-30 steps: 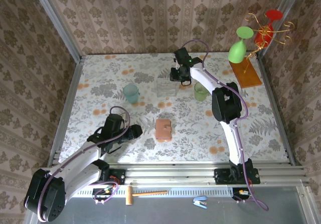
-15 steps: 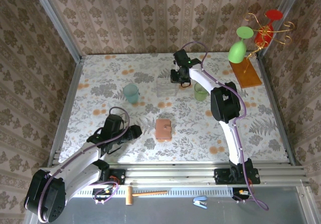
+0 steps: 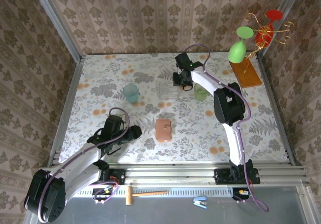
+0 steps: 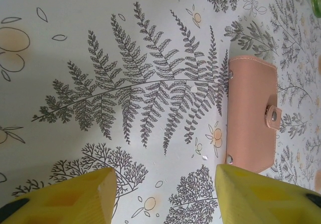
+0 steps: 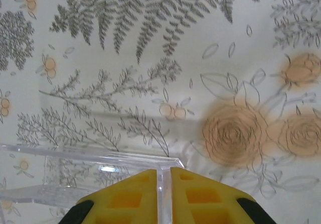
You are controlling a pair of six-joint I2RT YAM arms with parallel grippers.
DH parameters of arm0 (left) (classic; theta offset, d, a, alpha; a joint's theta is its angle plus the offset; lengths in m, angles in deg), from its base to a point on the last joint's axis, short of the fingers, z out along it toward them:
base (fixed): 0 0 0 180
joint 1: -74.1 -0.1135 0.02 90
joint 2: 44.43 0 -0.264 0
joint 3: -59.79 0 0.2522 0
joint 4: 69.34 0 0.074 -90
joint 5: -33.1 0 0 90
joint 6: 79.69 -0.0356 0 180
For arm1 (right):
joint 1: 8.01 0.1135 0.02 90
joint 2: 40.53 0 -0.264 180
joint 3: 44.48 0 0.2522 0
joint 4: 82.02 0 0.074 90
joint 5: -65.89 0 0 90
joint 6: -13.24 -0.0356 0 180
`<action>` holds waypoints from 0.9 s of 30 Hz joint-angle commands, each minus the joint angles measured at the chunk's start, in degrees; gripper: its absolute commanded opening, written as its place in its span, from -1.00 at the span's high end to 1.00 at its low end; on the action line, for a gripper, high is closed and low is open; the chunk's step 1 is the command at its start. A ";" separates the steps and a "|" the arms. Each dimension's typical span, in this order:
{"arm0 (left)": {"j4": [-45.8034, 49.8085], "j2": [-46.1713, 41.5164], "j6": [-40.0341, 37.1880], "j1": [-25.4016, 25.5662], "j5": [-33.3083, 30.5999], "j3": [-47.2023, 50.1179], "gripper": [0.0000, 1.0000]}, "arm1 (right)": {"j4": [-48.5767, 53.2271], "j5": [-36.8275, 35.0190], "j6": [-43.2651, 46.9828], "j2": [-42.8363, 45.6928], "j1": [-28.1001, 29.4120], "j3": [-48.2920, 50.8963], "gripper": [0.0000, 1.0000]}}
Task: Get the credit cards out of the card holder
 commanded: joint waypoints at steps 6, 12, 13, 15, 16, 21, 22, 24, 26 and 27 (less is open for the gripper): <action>-2.70 0.41 0.66 -0.56 1.00 1.29 -0.09 | -2.66 -4.25 -5.47 8.54 3.05 10.43 0.77; -3.83 1.46 0.65 -0.52 1.65 1.38 -0.09 | -4.09 -6.46 -7.97 11.27 5.81 15.43 0.76; -3.89 1.55 0.62 -0.56 1.78 1.38 -0.09 | -4.34 -6.65 -8.16 11.49 6.23 16.11 0.76; -4.05 1.84 0.52 -0.56 2.05 1.47 -0.09 | -4.68 -6.80 -8.76 11.88 6.67 17.50 0.77; -4.10 1.97 0.48 -0.56 2.14 1.47 -0.09 | -4.68 -6.88 -9.06 11.98 6.84 17.91 0.76; -4.44 2.78 0.03 -0.56 2.84 1.29 -0.09 | -6.26 -6.99 -9.92 12.95 7.68 19.94 0.76; -4.60 2.97 0.01 -0.55 2.92 1.29 -0.09 | -6.18 -7.07 -9.94 13.19 7.82 20.13 0.76; -4.99 3.47 0.00 -0.56 3.02 1.29 -0.10 | -6.08 -7.35 -10.05 13.52 8.04 20.42 0.75; -5.61 4.10 0.08 -0.54 3.17 1.16 -0.09 | -5.83 -7.44 -10.26 13.48 8.13 20.49 0.71; -5.90 4.37 0.04 -0.56 3.28 1.04 -0.10 | -5.65 -7.55 -10.36 13.53 8.15 20.42 0.69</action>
